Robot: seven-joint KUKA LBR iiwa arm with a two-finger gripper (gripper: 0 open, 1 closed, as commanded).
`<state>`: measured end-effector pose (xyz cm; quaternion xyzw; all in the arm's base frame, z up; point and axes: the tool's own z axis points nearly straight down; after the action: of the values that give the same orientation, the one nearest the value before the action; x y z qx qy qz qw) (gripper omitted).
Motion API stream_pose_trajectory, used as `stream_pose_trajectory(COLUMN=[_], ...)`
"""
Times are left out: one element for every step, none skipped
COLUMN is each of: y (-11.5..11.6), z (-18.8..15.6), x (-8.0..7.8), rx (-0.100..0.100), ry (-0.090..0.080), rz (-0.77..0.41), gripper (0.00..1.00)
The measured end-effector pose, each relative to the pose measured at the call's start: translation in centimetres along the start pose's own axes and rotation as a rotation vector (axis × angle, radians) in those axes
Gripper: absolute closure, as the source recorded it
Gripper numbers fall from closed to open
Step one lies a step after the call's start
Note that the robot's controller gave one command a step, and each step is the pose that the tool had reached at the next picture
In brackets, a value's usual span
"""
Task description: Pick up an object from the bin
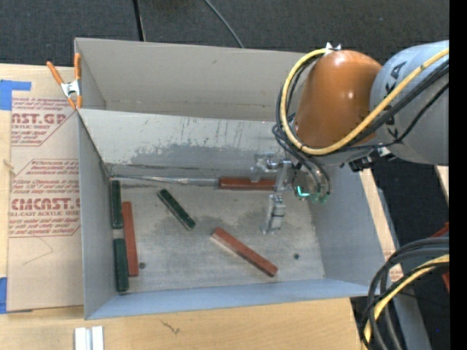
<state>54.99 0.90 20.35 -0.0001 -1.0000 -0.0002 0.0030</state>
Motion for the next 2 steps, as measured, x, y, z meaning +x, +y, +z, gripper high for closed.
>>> stream_pose_trajectory(y=[0.0, 0.2], z=[-0.4, 4.8], x=[-0.2, 1.2], rx=[0.000, 0.000], ry=[-0.008, -0.014], rz=[0.000, -0.020], gripper=[0.00, 0.00])
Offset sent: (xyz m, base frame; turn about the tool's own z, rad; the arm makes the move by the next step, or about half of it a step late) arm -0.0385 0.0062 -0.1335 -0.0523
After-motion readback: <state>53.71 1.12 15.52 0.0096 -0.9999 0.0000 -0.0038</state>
